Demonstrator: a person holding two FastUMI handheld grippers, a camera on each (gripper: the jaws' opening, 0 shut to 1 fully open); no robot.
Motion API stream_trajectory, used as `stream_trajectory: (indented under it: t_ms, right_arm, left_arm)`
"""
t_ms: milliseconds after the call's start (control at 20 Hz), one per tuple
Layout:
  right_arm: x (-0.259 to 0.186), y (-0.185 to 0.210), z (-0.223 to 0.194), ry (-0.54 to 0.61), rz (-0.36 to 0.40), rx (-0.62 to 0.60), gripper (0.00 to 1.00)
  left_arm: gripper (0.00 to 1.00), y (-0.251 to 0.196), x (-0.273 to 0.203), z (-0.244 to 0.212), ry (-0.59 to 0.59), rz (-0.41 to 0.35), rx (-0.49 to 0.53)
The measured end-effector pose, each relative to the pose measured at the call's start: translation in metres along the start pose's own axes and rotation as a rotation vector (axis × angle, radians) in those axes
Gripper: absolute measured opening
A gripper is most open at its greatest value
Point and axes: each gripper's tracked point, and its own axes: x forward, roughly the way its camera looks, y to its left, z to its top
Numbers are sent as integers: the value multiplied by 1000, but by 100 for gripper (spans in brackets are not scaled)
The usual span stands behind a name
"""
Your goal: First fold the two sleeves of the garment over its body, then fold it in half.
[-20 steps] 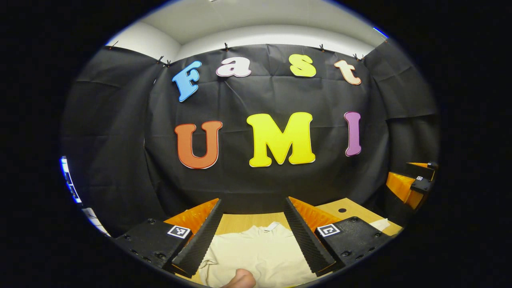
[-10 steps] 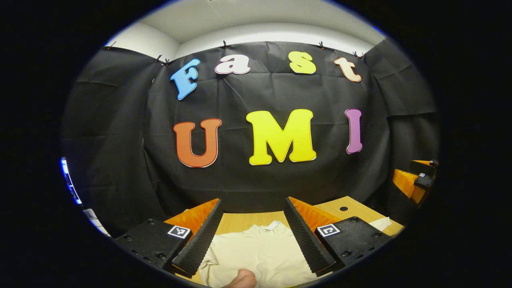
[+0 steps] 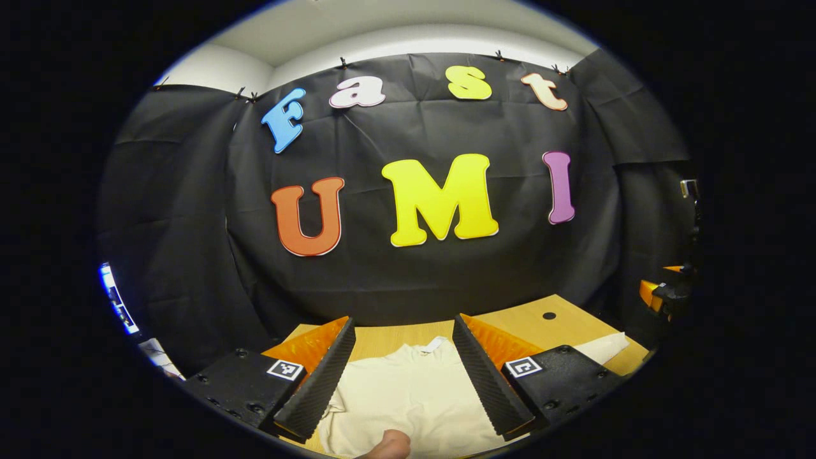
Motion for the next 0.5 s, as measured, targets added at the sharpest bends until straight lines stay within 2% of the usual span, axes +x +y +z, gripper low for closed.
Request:
stream_trajectory:
  t_ms: [150,250,500]
  right_arm:
    - [28,-38,-47,98,-38,13,94]
    - [43,-47,-81,162,-18,24,94]
    - [87,-64,-182,433,-16,68,94]
  left_arm:
    - [99,-4,-1,-6,35,30,-25]
    - [99,-9,-1,-10,56,53,-21]
    - [99,-31,-5,-5,47,73,27]
